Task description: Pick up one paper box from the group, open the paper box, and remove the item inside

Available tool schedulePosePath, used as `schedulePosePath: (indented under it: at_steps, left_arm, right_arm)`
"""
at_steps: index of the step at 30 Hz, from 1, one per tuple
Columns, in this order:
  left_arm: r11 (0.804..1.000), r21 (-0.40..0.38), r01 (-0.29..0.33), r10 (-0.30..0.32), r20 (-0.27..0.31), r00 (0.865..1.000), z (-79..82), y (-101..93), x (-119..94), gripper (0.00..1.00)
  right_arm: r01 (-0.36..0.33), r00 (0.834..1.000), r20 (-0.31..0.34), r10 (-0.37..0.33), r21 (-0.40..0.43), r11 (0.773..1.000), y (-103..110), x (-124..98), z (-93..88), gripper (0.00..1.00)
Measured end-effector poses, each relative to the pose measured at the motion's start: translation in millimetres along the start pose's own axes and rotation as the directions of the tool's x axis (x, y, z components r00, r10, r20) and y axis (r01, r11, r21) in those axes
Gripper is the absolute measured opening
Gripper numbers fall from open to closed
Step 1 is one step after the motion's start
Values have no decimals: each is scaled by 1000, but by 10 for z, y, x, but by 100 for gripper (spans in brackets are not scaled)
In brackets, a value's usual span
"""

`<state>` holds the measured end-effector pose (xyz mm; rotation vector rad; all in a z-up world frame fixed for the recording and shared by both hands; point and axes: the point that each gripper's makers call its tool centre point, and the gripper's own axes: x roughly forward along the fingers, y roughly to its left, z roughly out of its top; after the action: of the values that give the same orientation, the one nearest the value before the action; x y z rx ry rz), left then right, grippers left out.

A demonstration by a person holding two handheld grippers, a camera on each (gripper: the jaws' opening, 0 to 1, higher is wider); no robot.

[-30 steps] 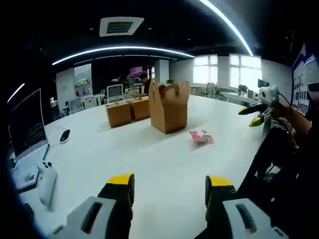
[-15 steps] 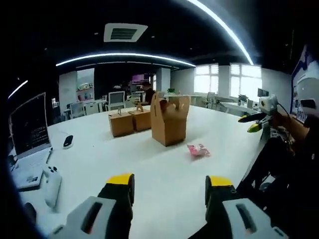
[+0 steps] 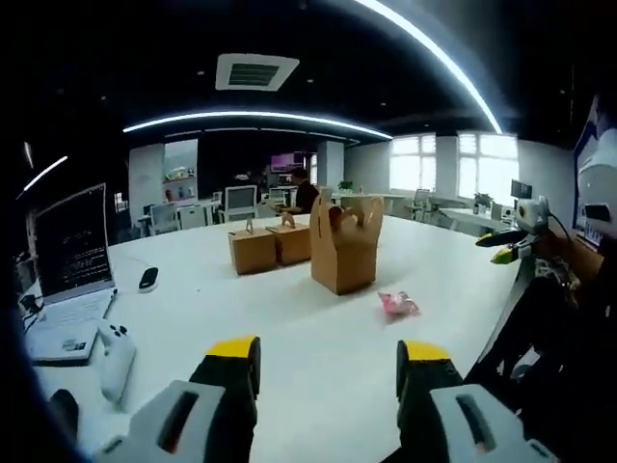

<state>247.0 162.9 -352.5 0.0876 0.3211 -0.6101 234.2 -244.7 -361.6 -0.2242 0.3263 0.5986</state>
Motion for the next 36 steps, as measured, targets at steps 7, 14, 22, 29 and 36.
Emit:
schedulePosePath:
  at_steps: [7, 14, 22, 29, 36]
  left_arm:
    - [1000, 3, -1, 1, 4, 1000, 21, 12, 12, 57]
    - [1000, 6, 5, -5, 2, 1000, 21, -2, 30, 57]
    - [1000, 9, 13, -13, 2, 1000, 42, -17, 44, 57]
    - [1000, 12, 16, -16, 8, 1000, 63, -23, 49, 56]
    - [1000, 10, 16, -16, 7, 1000, 54, -18, 45, 56]
  right_arm:
    - [9, 1000, 4, -9, 11, 1000, -36, -20, -12, 59]
    - [14, 1000, 2, -14, 14, 1000, -61, -32, -23, 59]
    - [13, 1000, -2, -13, 15, 1000, -53, -26, -36, 59]
    - [12, 1000, -2, -12, 13, 1000, -54, -24, -23, 59]
    - [7, 1000, -5, -7, 13, 1000, -37, -13, -31, 58]
